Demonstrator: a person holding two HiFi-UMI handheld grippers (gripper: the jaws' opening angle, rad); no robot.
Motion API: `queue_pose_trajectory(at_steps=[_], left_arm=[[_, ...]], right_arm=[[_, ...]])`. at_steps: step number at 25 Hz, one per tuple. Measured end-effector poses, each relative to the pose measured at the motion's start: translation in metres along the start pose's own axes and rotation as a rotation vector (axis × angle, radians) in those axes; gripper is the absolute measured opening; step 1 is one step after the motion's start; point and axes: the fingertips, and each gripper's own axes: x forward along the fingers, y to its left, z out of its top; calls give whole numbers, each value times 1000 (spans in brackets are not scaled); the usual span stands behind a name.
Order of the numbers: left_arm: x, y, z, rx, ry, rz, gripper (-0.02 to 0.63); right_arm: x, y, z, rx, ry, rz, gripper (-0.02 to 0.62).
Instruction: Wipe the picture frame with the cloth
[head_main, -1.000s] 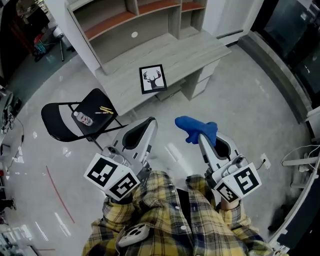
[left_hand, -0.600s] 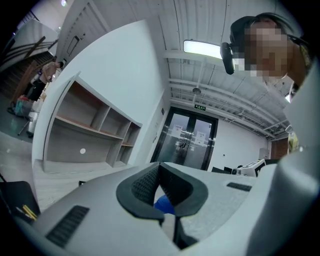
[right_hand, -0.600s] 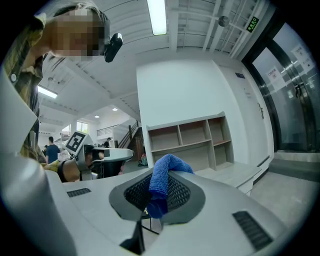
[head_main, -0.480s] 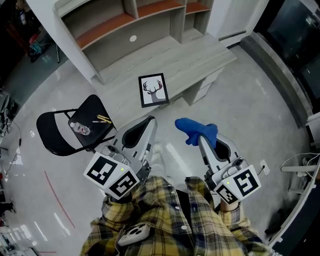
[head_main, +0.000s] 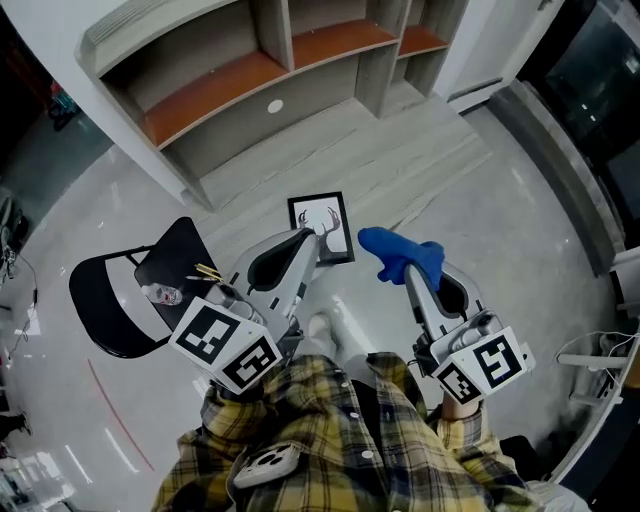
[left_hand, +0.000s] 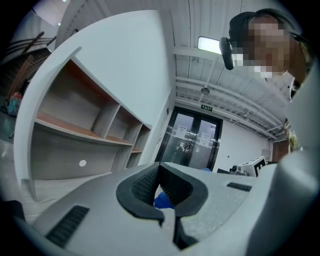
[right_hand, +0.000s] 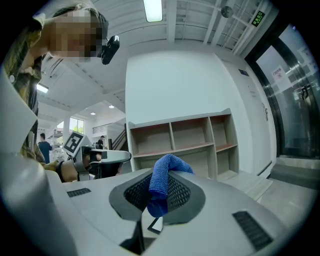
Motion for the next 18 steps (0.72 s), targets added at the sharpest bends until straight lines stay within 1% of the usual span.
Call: queue_pose_trajectory(at_steps=[4, 10, 14, 18], left_arm=[[16, 34, 3, -28, 11, 16, 5], [34, 68, 2, -60, 28, 76, 5], [52, 94, 7, -70, 9, 141, 5], [74, 117, 18, -73, -30, 232, 5]], right_arm=[[36, -14, -2, 15, 30, 0, 41], [78, -32, -6, 31, 76, 50, 41], [113, -49, -7, 29, 96, 122, 41], [149, -68, -1, 15, 114, 238, 41]])
